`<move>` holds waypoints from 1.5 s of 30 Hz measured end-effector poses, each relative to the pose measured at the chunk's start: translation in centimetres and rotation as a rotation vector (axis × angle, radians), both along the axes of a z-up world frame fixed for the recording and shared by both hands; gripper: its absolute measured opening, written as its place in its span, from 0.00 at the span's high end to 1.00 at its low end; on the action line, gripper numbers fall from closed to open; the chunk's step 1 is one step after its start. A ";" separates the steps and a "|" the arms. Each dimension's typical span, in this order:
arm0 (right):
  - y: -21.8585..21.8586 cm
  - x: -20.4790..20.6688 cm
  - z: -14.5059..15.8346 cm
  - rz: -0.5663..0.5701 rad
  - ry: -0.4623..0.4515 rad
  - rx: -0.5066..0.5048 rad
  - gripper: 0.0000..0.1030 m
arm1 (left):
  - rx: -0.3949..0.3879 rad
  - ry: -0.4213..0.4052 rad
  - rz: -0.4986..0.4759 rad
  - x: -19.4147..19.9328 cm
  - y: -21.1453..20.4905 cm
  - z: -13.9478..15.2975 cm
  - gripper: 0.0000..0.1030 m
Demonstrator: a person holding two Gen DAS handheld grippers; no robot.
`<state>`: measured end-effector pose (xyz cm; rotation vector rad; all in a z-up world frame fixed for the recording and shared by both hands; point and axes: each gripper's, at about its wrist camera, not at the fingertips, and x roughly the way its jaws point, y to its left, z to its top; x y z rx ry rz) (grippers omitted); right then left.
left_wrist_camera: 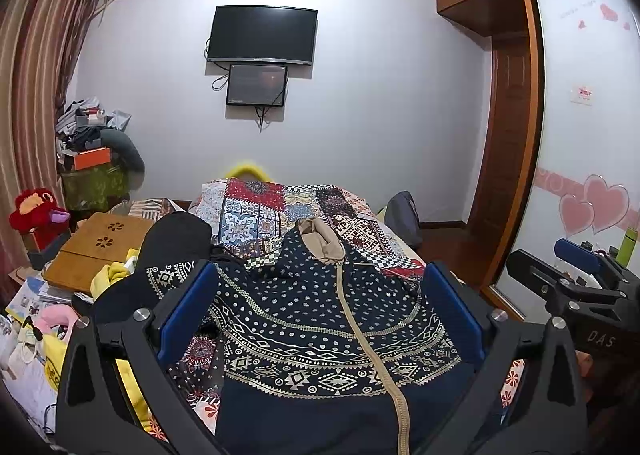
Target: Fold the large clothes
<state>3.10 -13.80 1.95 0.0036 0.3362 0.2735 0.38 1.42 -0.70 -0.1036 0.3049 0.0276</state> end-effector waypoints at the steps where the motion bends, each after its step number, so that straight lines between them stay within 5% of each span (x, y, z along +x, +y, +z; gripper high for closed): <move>1: 0.0 0.0 0.0 0.000 0.000 0.000 0.00 | 0.000 0.000 -0.001 0.0 0.0 0.0 0.00; 45: 0.2 1.2 -0.5 -0.005 0.033 0.009 0.00 | 0.024 0.013 0.037 1.3 0.8 -0.3 0.00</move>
